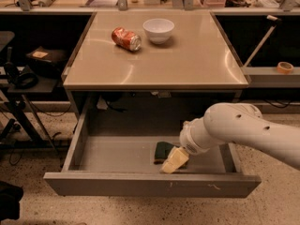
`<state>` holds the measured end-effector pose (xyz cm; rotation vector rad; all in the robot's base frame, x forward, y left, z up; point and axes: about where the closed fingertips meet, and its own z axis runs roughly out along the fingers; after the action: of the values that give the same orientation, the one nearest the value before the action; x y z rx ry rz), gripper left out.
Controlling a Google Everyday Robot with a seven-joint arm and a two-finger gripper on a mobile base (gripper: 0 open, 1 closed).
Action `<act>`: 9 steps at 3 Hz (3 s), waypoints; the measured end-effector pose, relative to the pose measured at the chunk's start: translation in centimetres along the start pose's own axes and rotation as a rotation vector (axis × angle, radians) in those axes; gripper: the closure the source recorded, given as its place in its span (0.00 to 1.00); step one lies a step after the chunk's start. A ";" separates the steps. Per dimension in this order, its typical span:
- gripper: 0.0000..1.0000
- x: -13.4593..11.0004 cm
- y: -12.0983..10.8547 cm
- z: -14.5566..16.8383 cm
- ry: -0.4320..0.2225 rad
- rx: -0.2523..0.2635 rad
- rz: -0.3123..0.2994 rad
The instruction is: Pick sponge from top drawer and place on counter
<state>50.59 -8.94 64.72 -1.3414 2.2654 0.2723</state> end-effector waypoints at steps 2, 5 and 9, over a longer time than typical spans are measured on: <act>0.00 -2.6 -2.5 -2.6 -0.015 0.036 -0.023; 0.00 -1.3 -0.1 -2.6 0.011 0.092 -0.045; 0.00 0.0 -7.2 2.6 -0.064 0.270 0.082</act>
Offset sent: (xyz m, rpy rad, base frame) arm 0.0757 -0.0111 0.1170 -0.0256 -0.1389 0.0058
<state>57.64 -11.51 63.01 -1.0886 2.2140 0.0324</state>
